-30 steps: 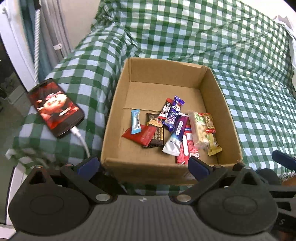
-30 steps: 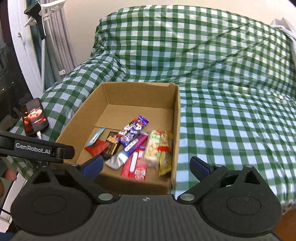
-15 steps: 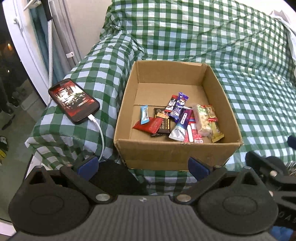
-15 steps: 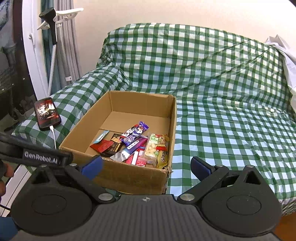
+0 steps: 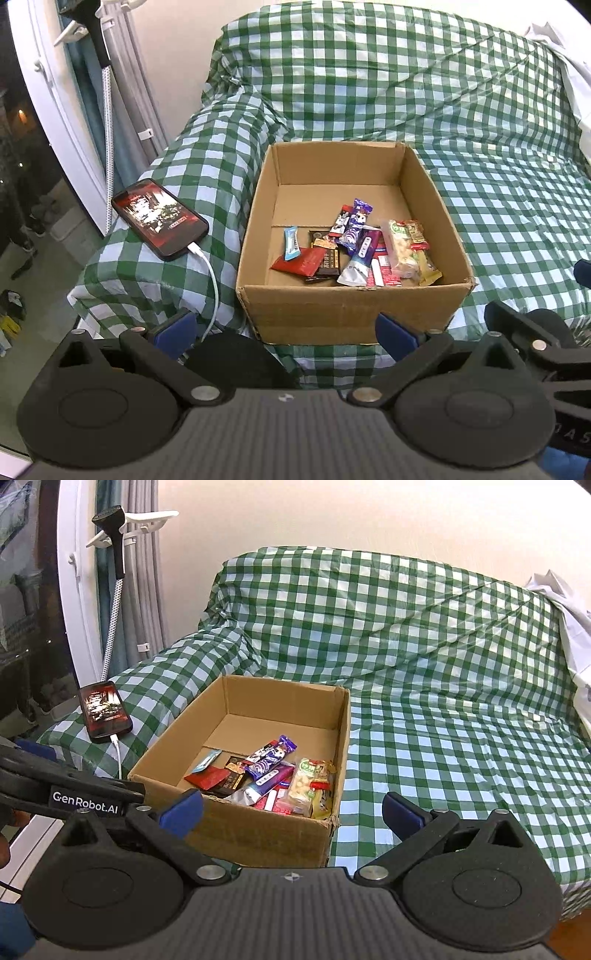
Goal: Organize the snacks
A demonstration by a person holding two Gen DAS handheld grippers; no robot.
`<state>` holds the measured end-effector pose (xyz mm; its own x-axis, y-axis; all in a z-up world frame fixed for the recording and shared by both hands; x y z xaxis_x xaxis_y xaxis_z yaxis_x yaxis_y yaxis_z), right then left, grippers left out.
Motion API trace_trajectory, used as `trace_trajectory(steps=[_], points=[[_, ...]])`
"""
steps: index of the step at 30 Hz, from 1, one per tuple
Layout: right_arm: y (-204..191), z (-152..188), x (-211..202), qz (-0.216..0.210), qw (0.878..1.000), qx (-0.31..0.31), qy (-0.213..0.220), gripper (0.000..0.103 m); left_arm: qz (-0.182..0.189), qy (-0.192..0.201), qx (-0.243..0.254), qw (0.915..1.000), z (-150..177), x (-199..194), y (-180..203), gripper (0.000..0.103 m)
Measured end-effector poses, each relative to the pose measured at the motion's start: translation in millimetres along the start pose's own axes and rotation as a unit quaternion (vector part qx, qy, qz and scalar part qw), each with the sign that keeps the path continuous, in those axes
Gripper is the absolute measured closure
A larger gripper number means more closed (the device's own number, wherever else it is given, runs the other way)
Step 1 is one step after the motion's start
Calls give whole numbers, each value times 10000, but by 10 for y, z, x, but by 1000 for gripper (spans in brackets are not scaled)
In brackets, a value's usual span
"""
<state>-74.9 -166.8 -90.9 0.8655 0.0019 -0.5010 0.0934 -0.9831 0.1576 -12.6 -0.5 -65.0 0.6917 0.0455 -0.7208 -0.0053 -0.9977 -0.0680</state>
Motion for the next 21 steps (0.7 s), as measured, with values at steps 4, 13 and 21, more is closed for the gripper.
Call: trace_trajectory(steps=[4,13,21], points=[[-6,4,-22,12,10000,-5,15,1,84,26,-112,9999,7,-31,-24,0],[-33,-3,-62,7,10000,-83,39,1,-235,121,-287,9992,-28,-65,-111,0],[-32,-2,-64,12,10000,-84,26,1,-275,163,-2,9995,-27,-69,-85,0]])
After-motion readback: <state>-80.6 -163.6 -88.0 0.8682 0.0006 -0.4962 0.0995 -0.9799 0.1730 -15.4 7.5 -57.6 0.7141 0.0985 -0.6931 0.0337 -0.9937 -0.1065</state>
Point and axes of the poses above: each gripper's, at about its wrist camera, not at the fingertips, and x roughly the way its jaws point, y to its right, z to its underside, the point moved 6 cm from there along x, roughly the way its jaws point, and after that the axes turned 8 degrees about -x, right-handed, at the moved point
